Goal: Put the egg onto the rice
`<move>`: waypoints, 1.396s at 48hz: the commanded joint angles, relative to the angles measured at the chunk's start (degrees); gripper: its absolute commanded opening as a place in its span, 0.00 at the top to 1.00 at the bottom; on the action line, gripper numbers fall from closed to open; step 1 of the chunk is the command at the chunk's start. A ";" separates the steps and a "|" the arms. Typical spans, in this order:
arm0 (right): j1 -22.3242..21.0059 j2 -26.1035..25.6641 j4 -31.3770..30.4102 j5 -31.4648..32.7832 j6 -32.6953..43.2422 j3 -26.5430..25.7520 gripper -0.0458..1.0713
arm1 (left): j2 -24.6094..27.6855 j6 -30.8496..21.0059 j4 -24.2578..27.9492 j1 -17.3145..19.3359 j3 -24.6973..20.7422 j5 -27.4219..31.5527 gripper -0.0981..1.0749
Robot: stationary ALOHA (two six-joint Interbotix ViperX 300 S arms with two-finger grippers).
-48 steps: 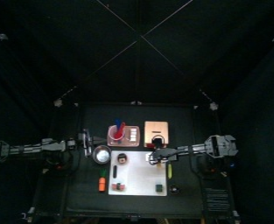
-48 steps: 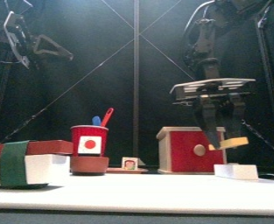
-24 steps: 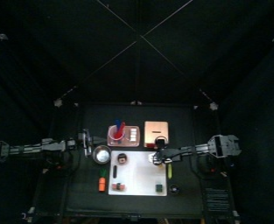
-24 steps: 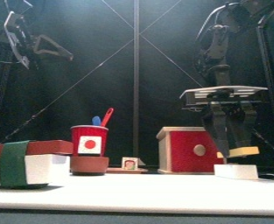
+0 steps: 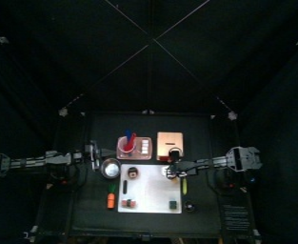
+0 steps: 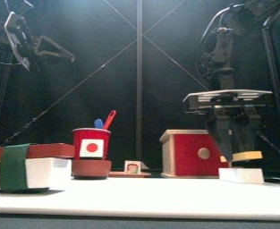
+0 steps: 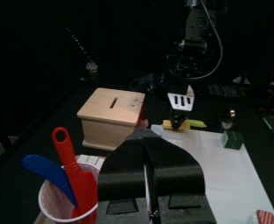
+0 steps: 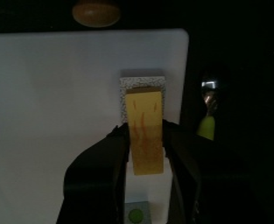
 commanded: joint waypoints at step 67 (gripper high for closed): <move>-0.35 0.26 -2.02 -4.04 0.09 -0.35 0.20 | 0.00 0.09 0.00 0.26 -0.26 -0.18 0.87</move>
